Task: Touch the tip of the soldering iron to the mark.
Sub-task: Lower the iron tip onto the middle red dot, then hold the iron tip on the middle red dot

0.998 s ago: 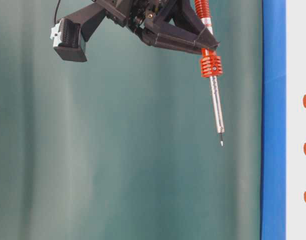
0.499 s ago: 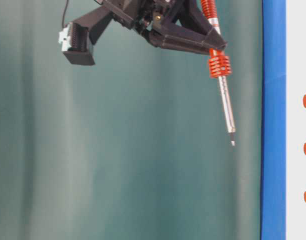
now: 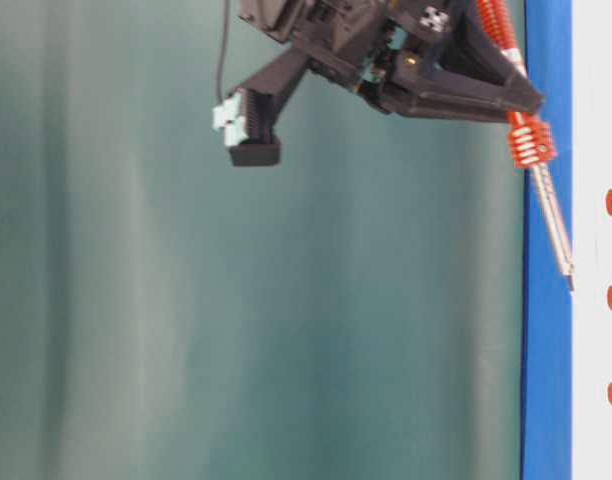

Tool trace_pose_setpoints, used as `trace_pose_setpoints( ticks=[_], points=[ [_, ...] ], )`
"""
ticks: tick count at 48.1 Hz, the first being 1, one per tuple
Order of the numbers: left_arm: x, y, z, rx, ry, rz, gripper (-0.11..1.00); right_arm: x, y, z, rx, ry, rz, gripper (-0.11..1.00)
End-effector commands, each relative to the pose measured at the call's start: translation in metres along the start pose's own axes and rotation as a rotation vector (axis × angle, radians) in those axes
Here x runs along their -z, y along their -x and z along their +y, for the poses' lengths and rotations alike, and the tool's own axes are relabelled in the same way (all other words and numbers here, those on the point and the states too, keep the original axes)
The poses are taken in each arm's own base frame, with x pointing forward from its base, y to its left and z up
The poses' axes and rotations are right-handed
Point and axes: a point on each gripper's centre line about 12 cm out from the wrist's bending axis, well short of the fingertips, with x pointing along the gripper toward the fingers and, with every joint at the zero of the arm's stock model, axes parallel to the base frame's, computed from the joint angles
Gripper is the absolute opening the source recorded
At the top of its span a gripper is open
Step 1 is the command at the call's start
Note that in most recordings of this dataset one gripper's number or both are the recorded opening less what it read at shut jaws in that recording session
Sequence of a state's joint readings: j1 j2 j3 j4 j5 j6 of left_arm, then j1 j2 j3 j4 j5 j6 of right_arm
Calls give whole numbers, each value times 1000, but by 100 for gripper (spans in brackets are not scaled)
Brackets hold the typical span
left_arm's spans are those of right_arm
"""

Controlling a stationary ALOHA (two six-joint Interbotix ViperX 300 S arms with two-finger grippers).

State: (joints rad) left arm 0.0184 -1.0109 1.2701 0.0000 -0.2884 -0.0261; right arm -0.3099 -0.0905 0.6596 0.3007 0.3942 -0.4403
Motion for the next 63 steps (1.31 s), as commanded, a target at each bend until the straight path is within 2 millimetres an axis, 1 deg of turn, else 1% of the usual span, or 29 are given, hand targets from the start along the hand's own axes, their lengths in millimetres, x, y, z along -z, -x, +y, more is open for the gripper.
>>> trace_pose_setpoints(
  ticks=[1, 22, 63],
  points=[
    [-4, -2, 0, -2, -3, -14, 0, -5, 0, -1, 7, 2, -20, 6],
    [-4, -2, 0, -1, -2, -14, 0, 4, -14, -2, 1, -3, 24, 6],
    [-4, -2, 0, 0, -3, -15, 0, 4, -15, -2, 0, -3, 27, 6]
  ],
)
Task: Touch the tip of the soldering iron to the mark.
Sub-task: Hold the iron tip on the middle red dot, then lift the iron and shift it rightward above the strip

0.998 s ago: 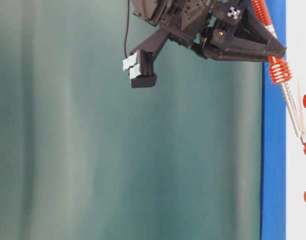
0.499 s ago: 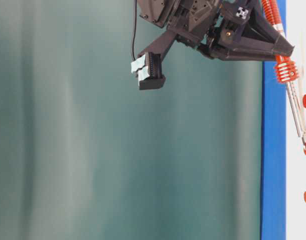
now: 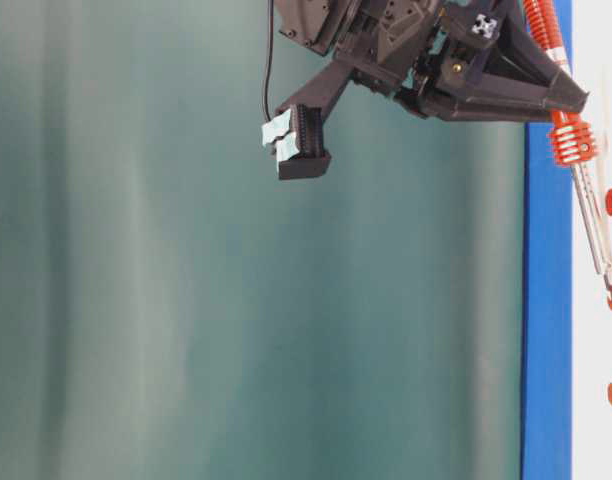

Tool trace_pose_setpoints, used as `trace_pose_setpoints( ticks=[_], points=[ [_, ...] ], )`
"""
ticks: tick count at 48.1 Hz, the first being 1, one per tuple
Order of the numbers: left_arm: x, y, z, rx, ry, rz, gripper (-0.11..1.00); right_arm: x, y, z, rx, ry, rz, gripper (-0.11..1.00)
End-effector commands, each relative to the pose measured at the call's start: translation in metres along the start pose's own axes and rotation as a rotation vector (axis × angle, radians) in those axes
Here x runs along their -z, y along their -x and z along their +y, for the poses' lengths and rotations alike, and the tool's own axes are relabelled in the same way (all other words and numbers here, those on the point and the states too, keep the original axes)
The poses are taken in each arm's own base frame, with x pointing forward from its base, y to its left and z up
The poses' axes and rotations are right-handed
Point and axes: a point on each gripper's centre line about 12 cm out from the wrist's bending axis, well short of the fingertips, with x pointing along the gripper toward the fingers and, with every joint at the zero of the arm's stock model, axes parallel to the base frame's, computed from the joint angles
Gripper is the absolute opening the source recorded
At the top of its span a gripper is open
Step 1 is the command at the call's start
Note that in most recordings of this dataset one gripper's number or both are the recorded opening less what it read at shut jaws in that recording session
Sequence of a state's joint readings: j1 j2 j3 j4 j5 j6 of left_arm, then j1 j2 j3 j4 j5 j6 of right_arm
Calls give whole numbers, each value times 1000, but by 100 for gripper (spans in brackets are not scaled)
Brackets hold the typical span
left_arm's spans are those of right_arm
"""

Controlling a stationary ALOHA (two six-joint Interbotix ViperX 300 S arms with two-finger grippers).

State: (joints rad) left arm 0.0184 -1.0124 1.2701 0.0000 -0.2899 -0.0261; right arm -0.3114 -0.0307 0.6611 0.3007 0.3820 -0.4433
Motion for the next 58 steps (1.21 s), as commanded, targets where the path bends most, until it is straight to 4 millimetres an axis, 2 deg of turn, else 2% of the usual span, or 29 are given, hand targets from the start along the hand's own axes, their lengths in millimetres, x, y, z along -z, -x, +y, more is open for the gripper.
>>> trace_pose_setpoints(
  ticks=[1, 39, 46, 58],
  points=[
    [-4, -2, 0, -1, -2, -12, 0, -6, 4, 0, 4, 2, -24, 6],
    [-4, -2, 0, -1, -2, -12, 0, -9, 7, 0, 4, 0, -33, 6],
    [-4, -2, 0, 0, -3, -15, 0, -20, 26, 0, 7, 10, -75, 6],
    [-5, -2, 0, -1, -2, -15, 0, -41, 72, 2, 2, 35, -143, 6]
  ],
)
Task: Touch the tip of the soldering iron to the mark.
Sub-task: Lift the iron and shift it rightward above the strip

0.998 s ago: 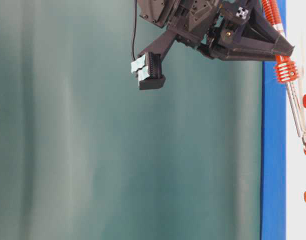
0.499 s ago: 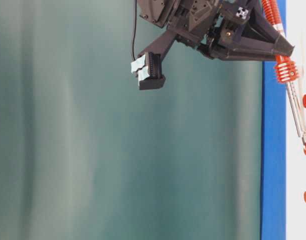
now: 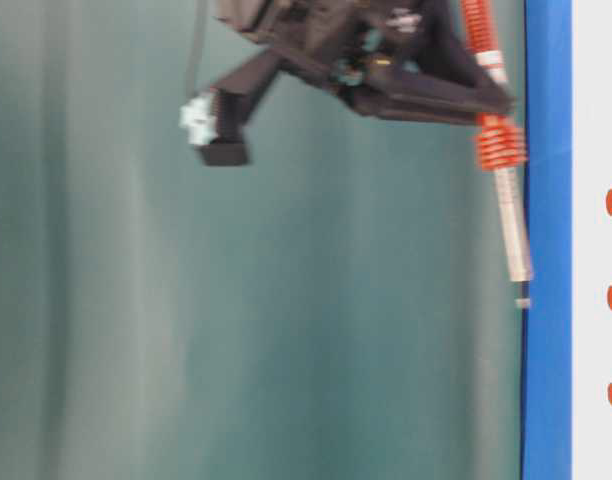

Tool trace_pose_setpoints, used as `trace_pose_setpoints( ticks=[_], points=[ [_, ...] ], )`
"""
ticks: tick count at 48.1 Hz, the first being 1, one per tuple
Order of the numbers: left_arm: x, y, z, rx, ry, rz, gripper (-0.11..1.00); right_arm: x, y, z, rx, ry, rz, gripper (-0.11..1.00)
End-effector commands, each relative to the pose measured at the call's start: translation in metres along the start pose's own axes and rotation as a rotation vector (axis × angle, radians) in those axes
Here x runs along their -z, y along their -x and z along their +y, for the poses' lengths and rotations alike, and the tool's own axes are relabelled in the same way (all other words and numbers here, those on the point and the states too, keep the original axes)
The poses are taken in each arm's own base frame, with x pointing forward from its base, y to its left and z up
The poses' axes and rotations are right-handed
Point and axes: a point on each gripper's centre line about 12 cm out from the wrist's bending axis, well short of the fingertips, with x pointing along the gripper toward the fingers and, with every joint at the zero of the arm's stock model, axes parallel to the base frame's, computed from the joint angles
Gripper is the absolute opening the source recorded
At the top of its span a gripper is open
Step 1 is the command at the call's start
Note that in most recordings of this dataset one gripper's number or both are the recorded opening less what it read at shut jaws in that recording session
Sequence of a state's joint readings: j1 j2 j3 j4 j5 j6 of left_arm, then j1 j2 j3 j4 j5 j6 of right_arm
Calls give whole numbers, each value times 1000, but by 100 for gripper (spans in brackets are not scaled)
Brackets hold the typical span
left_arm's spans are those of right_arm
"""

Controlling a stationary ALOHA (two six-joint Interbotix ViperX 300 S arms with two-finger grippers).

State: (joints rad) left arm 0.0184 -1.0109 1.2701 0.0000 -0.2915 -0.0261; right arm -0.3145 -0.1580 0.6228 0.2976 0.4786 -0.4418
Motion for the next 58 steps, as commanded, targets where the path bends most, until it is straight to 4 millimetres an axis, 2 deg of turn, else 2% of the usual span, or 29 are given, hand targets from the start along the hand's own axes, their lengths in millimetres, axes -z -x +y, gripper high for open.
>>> trace_pose_setpoints(
  ticks=[1, 12, 32, 39, 58],
  points=[
    [-5, -2, 0, -1, -2, -15, 0, -21, 28, -1, 13, 22, -74, 6],
    [-5, -2, 0, -2, -2, -17, 0, -32, 53, 1, 17, 44, -112, 6],
    [-6, -1, 0, -1, -2, -20, 0, -28, 52, 1, 18, 40, -104, 6],
    [-5, -1, 0, -1, 0, -18, 0, -18, 55, -2, 23, 26, -89, 6],
    [-6, -1, 0, 0, 6, -20, 0, 15, 82, 4, 29, 3, -93, 6]
  ],
)
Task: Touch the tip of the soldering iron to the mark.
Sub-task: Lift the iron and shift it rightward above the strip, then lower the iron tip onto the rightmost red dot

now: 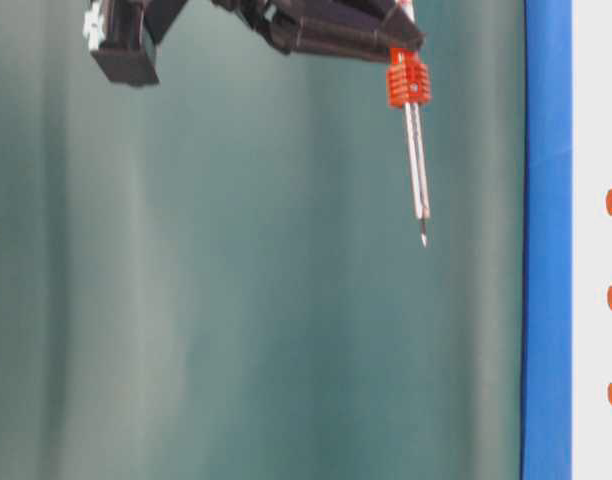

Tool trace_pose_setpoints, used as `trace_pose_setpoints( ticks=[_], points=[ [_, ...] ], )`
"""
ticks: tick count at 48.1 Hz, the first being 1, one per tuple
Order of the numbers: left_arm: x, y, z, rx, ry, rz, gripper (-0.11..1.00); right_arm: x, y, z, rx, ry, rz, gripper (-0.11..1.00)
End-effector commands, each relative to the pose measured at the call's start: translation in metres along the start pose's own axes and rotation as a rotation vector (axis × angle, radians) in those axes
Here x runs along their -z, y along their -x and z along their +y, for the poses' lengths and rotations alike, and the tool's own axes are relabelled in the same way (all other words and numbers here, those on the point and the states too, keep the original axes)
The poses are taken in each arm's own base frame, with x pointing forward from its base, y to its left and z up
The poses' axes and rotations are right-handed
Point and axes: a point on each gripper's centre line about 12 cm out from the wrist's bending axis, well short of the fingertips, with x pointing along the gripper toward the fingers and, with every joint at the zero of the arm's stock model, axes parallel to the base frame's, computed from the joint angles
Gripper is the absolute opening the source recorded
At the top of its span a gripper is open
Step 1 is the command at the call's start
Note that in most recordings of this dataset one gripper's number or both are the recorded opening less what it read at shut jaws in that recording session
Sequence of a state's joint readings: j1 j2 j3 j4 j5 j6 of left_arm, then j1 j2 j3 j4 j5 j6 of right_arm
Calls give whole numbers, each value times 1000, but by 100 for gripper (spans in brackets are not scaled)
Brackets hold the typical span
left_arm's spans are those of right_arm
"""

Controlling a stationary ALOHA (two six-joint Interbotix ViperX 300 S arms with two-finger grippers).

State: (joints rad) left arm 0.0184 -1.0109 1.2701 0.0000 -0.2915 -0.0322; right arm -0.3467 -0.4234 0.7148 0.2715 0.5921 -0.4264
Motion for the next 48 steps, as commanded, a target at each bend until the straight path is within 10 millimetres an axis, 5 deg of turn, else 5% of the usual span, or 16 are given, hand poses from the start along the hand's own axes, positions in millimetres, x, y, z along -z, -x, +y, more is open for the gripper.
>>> trace_pose_setpoints(
  ticks=[1, 48],
  points=[
    [-5, -1, 0, 0, -1, -18, 0, -2, 13, -1, 13, -7, -32, 6],
    [-5, -2, 0, 0, -1, -18, 0, 8, 18, 0, 21, -3, -10, 6]
  ],
)
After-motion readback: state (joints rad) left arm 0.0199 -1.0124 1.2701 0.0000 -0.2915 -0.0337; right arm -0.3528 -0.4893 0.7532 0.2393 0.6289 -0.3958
